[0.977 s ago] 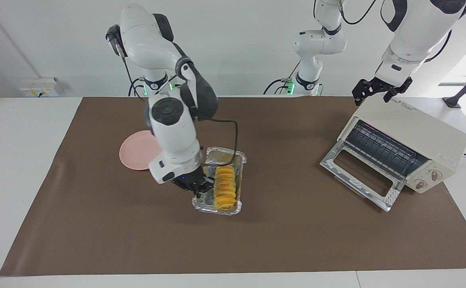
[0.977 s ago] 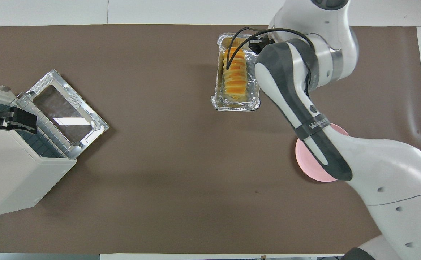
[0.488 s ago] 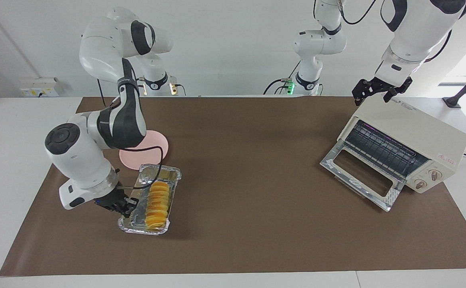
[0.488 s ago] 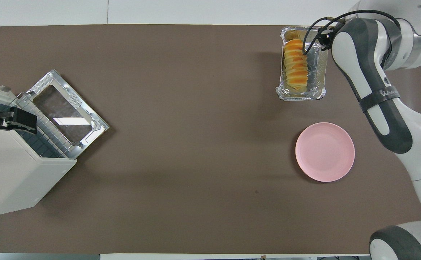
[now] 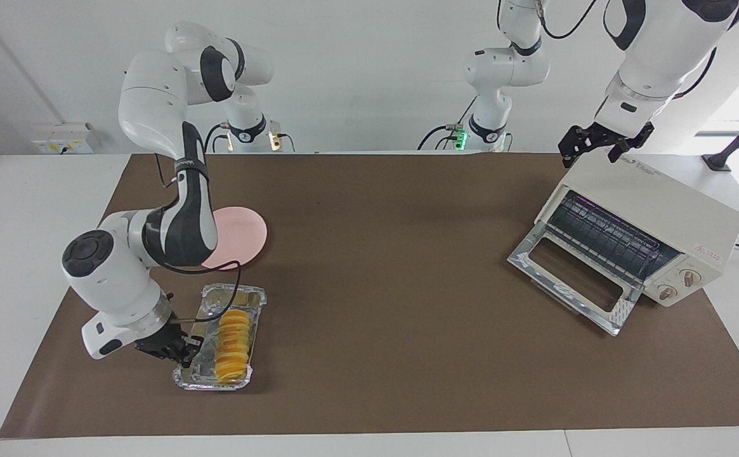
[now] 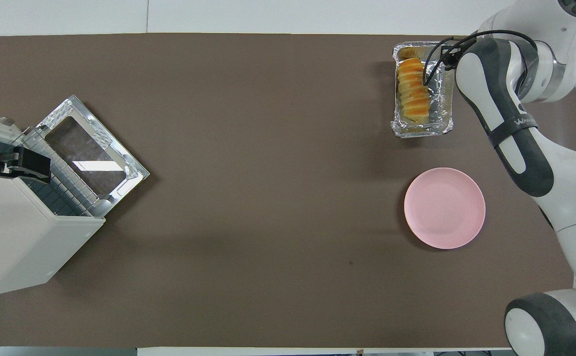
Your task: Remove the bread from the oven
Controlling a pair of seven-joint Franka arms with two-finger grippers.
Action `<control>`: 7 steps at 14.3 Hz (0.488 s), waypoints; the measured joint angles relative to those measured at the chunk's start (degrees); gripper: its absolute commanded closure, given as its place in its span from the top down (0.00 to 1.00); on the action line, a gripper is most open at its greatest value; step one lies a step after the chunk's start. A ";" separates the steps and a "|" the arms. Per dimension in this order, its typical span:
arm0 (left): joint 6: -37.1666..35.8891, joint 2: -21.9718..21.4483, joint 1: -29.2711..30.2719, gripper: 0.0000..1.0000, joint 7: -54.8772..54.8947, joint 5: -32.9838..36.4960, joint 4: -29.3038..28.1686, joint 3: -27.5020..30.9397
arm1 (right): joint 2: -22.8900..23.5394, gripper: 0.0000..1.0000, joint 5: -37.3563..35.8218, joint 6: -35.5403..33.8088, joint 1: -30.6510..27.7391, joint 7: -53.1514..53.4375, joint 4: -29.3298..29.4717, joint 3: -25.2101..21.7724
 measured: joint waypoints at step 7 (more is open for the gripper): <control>0.00 0.00 0.00 1.00 0.00 0.00 0.00 0.00 | -1.44 1.00 -2.79 -0.99 0.07 -1.42 -1.52 0.02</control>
